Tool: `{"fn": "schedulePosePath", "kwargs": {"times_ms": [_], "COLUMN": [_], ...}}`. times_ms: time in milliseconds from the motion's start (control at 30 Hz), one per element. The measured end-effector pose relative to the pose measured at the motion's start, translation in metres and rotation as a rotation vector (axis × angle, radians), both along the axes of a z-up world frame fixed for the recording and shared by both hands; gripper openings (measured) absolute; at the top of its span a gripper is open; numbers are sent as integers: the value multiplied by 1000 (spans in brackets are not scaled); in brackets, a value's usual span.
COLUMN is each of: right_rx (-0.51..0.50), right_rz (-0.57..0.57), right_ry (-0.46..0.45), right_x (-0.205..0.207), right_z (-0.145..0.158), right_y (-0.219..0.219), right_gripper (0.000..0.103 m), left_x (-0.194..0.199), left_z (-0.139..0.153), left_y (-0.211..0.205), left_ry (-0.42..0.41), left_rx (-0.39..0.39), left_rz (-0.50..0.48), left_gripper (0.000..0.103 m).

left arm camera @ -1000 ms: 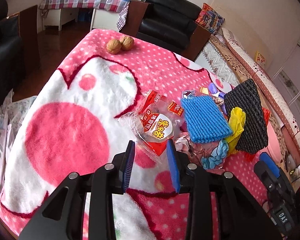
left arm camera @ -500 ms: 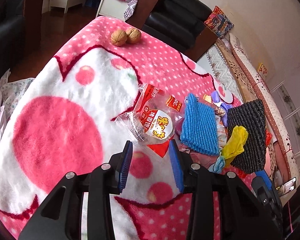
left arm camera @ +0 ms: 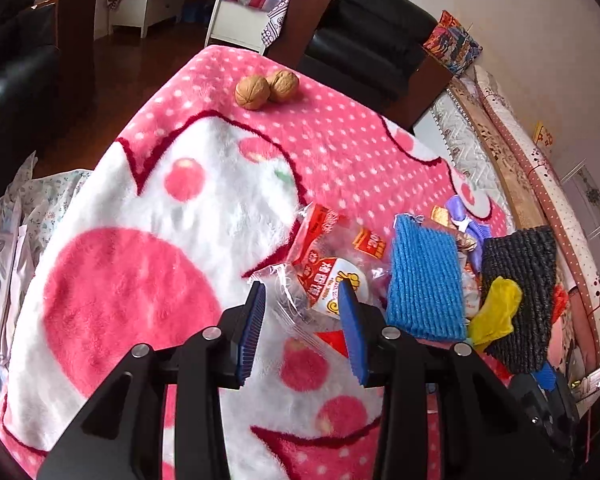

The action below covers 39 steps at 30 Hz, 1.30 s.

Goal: Collect trash
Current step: 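Close the left tool on the red snack bag while the right tool grasps the red foam net, then carry the snack bag and red net with both tools over the pink bucket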

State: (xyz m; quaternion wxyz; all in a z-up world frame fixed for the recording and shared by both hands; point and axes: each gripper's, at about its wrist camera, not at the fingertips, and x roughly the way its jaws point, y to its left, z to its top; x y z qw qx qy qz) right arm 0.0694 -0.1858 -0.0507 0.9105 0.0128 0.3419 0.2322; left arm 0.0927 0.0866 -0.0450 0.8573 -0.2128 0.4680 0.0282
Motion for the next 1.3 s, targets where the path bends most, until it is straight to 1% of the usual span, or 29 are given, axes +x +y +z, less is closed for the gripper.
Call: {"fn": "schedulePosePath", "kwargs": {"times_ms": [67, 100, 133, 167, 200, 233, 333, 433, 467, 533, 667, 833, 867, 933, 1033, 1133, 1267, 1300], "right_rx": [3, 5, 7, 7, 7, 6, 10, 80, 87, 67, 27, -9, -3, 36, 97, 78, 49, 46], "right_rz": [1, 2, 5, 7, 11, 20, 60, 127, 133, 123, 85, 83, 84, 93, 103, 90, 97, 99], "right_ry": [7, 9, 10, 11, 11, 12, 18, 37, 32, 16, 14, 1, 5, 8, -11, -3, 35, 44], "right_x": [1, 2, 2, 3, 4, 4, 5, -2, -4, -6, 1, 9, 11, 11, 6, 11, 21, 23], "right_z": [-1, -1, -1, -1, -1, -1, 2, 11, 14, 18, 17, 15, 15, 19, 29, 29, 15, 12], "right_y": [-2, -3, -4, -4, -4, -4, -5, -13, -16, -20, -15, -2, -2, -5, -14, -15, -6, -4], "right_gripper": [62, 62, 62, 62, 60, 59, 57, 57, 57, 57, 56, 47, 45, 45, 45, 45, 45, 42], "left_x": [2, 1, 1, 0, -1, -2, -8, -16, -19, -22, -28, -38, -40, -44, -50, -54, -58, -59], "left_z": [-5, -4, -4, -3, -2, 0, 8, 18, 21, 27, 38, 61, 64, 72, 81, 87, 92, 93], "left_y": [-2, -2, -3, -3, -2, -2, 0, 1, 1, 2, 0, -7, -8, -9, -11, -10, -14, -14], "left_ry": [5, -4, -7, -14, -20, -25, -48, -78, -88, -102, -136, -202, -214, -237, -270, -292, -307, -310], "left_rx": [18, 24, 32, 31, 24, 22, 22, 23, 30, 37, 42, 92, 99, 107, 122, 121, 125, 125], "left_rz": [3, 3, -3, -8, -11, -13, -7, -6, -4, 1, 12, 3, 2, -3, -3, -4, -14, -16], "left_gripper": [38, 31, 21, 18, 9, 8, 7, 7, 7, 7, 7, 7, 7, 7, 7, 7, 7, 7]}}
